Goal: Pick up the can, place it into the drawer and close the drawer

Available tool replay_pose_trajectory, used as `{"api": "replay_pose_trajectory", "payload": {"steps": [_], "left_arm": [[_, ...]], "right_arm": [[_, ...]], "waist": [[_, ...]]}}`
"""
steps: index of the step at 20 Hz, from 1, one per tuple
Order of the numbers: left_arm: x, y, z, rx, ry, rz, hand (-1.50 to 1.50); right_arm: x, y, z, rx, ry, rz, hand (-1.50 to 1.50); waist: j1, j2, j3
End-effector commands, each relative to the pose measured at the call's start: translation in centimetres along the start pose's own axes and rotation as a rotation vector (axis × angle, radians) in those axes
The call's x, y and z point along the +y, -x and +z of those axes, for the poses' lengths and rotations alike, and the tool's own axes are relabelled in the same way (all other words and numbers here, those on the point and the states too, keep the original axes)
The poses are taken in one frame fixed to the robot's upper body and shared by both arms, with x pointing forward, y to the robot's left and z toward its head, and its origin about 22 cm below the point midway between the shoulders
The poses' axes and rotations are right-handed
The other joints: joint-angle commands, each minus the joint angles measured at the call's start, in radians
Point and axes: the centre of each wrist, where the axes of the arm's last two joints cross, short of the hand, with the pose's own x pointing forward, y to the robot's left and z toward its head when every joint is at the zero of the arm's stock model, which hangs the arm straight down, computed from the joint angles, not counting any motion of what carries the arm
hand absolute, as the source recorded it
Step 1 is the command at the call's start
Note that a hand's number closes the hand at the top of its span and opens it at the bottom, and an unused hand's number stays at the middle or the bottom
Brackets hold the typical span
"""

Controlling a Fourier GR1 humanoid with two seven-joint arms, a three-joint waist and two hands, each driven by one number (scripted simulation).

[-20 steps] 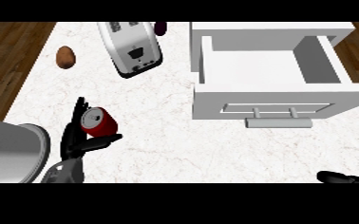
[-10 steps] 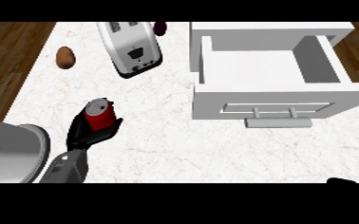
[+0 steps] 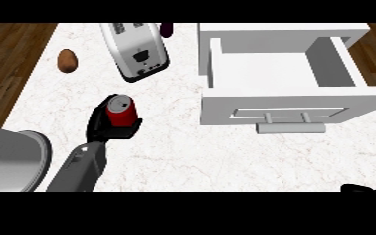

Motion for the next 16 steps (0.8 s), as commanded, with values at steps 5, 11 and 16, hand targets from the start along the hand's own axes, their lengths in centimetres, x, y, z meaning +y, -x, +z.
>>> {"api": "replay_pose_trajectory", "payload": {"steps": [5, 11, 16], "left_arm": [[-4.0, -2.7, -3.8, -0.046, 0.040, 0.058, 1.50], [-6.3, -5.5, -5.5, -0.028, 0.102, 0.016, 1.50], [-11.8, -12.3, -8.8, -0.122, 0.167, -0.025, 1.50]], "right_arm": [[-2.2, 1.1, -0.5, -0.004, 0.014, 0.011, -1.50], [-0.2, -0.6, 0.5, -0.013, 0.025, 0.042, -1.50], [0.2, 0.3, -0.3, -0.004, 0.020, 0.027, -1.50]], "waist": [[0.004, -0.002, 0.001], [0.011, -0.005, 0.001], [0.019, -0.009, 0.002]]}}
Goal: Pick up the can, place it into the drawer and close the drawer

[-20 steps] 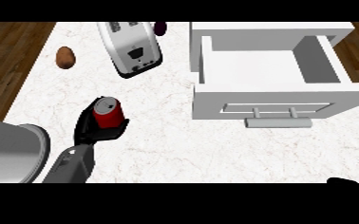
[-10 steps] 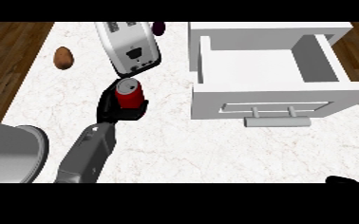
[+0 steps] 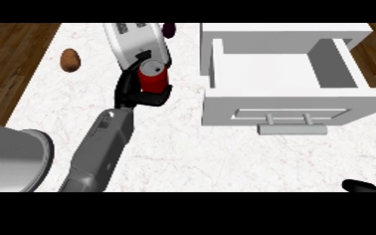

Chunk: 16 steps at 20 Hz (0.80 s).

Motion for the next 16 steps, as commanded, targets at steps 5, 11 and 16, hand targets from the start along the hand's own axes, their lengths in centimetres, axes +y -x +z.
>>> {"api": "replay_pose_trajectory", "payload": {"steps": [5, 11, 16], "left_arm": [[-5.9, -9.8, -4.0, -0.050, 0.089, 0.001, 1.50], [-8.7, -14.5, -4.5, -0.038, 0.096, -0.005, 1.50], [-12.1, -18.9, -6.0, -0.079, 0.113, -0.043, 1.50]], "right_arm": [[1.2, -0.4, -0.6, 0.000, 0.018, 0.015, -1.50], [-0.4, -1.4, -0.6, 0.001, 0.008, 0.004, -1.50], [-0.2, -1.3, -0.9, -0.014, 0.004, 0.023, -1.50]], "waist": [[0.006, -0.002, 0.000], [-0.004, 0.001, 0.000], [-0.011, 0.004, 0.000]]}}
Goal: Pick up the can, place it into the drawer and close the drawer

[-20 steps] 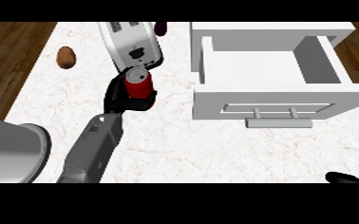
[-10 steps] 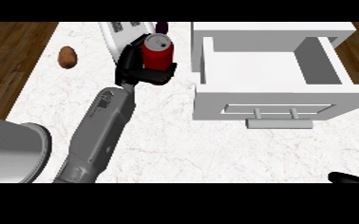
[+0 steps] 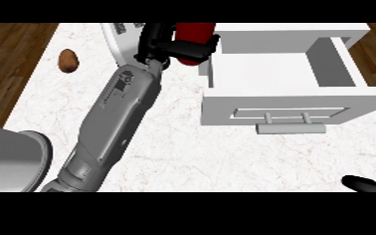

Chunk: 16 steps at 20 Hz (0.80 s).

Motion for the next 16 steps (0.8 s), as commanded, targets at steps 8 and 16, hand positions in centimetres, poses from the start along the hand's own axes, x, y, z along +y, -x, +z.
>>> {"api": "replay_pose_trajectory", "payload": {"steps": [8, 16], "left_arm": [[-5.3, -8.0, -3.8, -0.003, 0.019, -0.058, 1.50], [-8.7, -10.8, -5.0, 0.031, 0.033, -0.122, 1.50]], "right_arm": [[-1.2, 0.5, -0.5, -0.017, 0.002, 0.002, -1.50], [0.0, -0.4, 0.1, -0.041, -0.003, -0.013, -1.50]], "waist": [[-0.018, 0.005, 0.000], [-0.031, 0.008, 0.001]]}}
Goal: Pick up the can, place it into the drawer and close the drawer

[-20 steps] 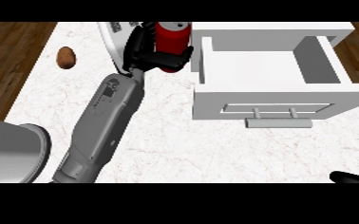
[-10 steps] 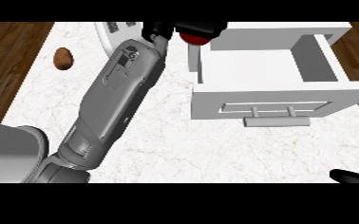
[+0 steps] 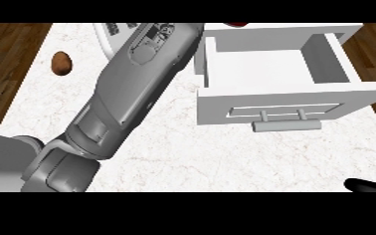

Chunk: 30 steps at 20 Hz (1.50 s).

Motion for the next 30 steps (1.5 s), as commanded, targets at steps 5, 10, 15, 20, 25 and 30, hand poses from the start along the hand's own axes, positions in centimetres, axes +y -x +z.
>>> {"api": "replay_pose_trajectory", "payload": {"steps": [5, 10, 15, 20, 25, 30], "left_arm": [[-3.0, -2.8, -0.6, 0.024, -0.022, -0.051, 1.50], [-2.8, -1.4, -1.1, 0.041, -0.045, -0.093, 1.50], [-1.7, 0.2, -1.7, 0.028, -0.124, -0.123, -1.50], [-2.5, -1.0, -1.6, 0.022, -0.175, -0.112, -1.50], [-2.1, -0.5, -1.8, 0.003, -0.202, -0.097, -1.50], [-2.4, -0.7, -1.7, 0.004, -0.216, -0.068, -1.50]], "right_arm": [[0.7, 1.2, -1.3, -0.002, -0.017, -0.012, -1.50], [0.3, -0.8, -1.7, -0.018, -0.020, -0.004, -1.50], [0.5, -0.2, -1.3, -0.010, -0.039, -0.002, -1.50], [0.9, -1.2, -2.2, -0.032, -0.044, 0.007, -1.50], [1.6, -0.8, -3.1, -0.087, -0.067, 0.093, -1.50], [1.7, -1.4, -3.0, -0.152, -0.145, 0.188, -1.50]], "waist": [[-0.029, 0.007, 0.002], [-0.038, 0.010, 0.001], [-0.053, 0.017, 0.002], [-0.055, 0.015, 0.002], [-0.050, 0.023, 0.002], [-0.072, 0.022, 0.003]]}}
